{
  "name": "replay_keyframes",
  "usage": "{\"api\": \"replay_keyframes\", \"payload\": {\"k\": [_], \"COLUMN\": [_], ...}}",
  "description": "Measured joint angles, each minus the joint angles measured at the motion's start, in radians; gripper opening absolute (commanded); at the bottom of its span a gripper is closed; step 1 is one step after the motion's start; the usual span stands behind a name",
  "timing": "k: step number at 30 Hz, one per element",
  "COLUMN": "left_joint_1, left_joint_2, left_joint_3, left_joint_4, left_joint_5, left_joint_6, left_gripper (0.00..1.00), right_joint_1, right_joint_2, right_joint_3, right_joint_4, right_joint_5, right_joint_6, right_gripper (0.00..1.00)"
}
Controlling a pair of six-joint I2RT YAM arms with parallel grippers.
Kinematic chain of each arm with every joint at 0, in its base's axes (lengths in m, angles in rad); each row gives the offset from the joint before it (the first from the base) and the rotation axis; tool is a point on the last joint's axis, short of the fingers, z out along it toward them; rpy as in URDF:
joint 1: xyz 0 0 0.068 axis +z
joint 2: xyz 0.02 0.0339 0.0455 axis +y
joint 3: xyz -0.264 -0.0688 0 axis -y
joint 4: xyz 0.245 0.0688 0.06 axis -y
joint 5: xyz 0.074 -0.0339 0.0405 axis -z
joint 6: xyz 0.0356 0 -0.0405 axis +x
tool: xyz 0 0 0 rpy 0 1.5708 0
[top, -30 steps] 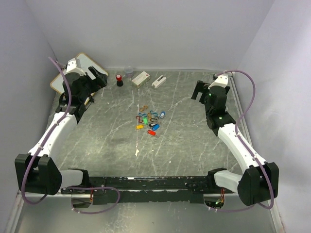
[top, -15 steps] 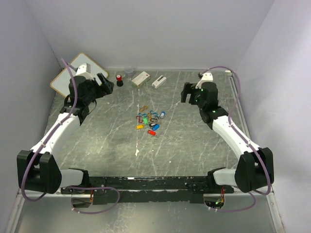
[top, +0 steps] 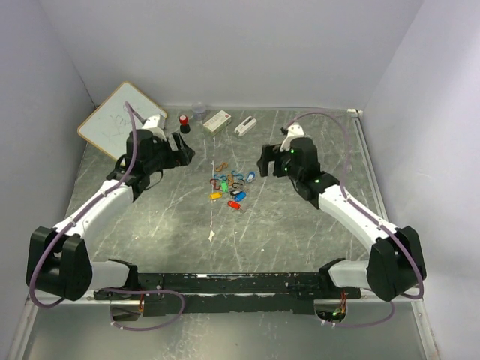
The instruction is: Put the keys on the keyring
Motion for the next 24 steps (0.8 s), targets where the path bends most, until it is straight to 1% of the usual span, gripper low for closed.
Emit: {"api": "replay_keyframes", "payload": {"k": [2,5,8,14,17,20,24], "left_joint_1": [-0.022,-0.040,-0.047,-0.068,-0.079,-0.096,-0.128], "left_joint_2": [0.000,0.003,0.018,0.069,0.076,0.085,0.114], "left_joint_3": [-0.043,-0.080,-0.076,-0.040,-0.036,-0.036,-0.029], "left_joint_4": [0.000,-0.011,-0.015,-0.018,-0.018,-0.020,-0.038], "left_joint_5": [0.010,0.022,0.023,0.024,0.024,0.024,0.015], "left_joint_6": [-0.008,-0.018,-0.021,-0.014,-0.014,-0.015,-0.018], "left_gripper": [0.93,0.92,0.92,0.91,0.90,0.87,0.83], "right_joint_1": [0.043,0.066,0.080,0.148,0.156,0.159,0.182], "right_joint_2": [-0.009,0.005,0.034,0.077,0.077,0.077,0.080], "right_joint_3": [-0.038,-0.057,-0.051,-0.042,-0.042,-0.042,-0.045], "right_joint_4": [0.000,-0.008,-0.012,-0.031,-0.031,-0.035,-0.047], "right_joint_5": [-0.003,-0.003,0.002,0.003,0.006,0.010,0.013], "right_joint_6": [0.018,0.034,0.040,0.041,0.045,0.048,0.048], "right_gripper": [0.86,0.85,0.84,0.82,0.75,0.65,0.62]}}
